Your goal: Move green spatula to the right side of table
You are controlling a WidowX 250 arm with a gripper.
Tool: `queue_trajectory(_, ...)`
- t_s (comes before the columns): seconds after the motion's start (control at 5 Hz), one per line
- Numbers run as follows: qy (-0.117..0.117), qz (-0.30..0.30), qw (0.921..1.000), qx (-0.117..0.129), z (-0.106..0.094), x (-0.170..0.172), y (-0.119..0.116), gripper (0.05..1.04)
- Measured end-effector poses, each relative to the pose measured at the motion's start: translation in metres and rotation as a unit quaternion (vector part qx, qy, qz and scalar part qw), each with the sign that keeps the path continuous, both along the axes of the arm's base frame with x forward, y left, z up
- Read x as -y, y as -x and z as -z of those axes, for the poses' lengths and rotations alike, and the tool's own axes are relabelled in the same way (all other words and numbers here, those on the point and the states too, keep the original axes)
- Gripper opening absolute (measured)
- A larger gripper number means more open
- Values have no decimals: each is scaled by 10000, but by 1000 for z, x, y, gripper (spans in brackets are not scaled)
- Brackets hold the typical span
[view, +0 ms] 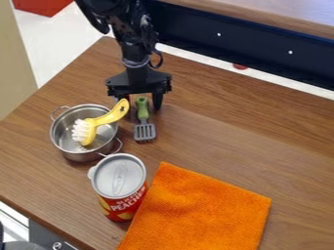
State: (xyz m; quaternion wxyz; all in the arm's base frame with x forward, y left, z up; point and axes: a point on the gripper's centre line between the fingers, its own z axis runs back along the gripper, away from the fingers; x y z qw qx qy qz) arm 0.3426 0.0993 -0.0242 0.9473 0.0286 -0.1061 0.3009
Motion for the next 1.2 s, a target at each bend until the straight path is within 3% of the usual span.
queue_trajectory(0.2, 105, -18, 9999, -32, -1, -2, -2, 415)
queue_trajectory(0.6, 79, -63, 9999, 86, -2, 0, -5, 393)
queue_trajectory(0.8, 120, -175, 9994, 280, -12, 8, -9, 393)
queue_trajectory(1.2, 249, 187, 9953, 913, -52, 38, -21, 394)
